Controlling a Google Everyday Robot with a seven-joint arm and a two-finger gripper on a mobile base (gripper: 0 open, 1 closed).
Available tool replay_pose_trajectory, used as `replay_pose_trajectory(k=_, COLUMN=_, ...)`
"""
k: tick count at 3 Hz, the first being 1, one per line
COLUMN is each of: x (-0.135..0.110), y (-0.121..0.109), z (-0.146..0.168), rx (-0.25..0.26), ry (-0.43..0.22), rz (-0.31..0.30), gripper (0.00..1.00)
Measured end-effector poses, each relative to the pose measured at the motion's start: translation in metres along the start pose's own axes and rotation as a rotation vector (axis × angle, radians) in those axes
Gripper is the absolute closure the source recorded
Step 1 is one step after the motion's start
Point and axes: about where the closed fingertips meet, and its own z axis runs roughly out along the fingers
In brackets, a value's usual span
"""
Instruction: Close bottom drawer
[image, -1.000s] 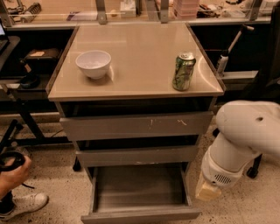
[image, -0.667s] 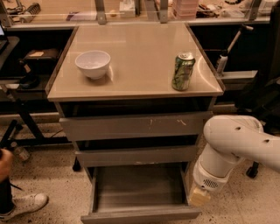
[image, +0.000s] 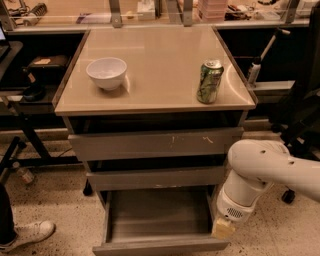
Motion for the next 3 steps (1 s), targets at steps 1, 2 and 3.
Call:
replay_pose_trajectory(k=1, x=0.002, y=-0.001, z=0.044, rx=-0.069, ry=-0.006, rz=0.033, gripper=1.0)
replay_pose_trajectory(k=2, x=0.007, y=-0.011, z=0.116, rx=-0.171, ry=-0.024, rz=0.103, gripper=1.0)
replay_pose_trajectory(k=3, x=0.011, y=-0.022, z=0.181, rx=-0.27, ry=-0.024, rz=0.16, gripper=1.0)
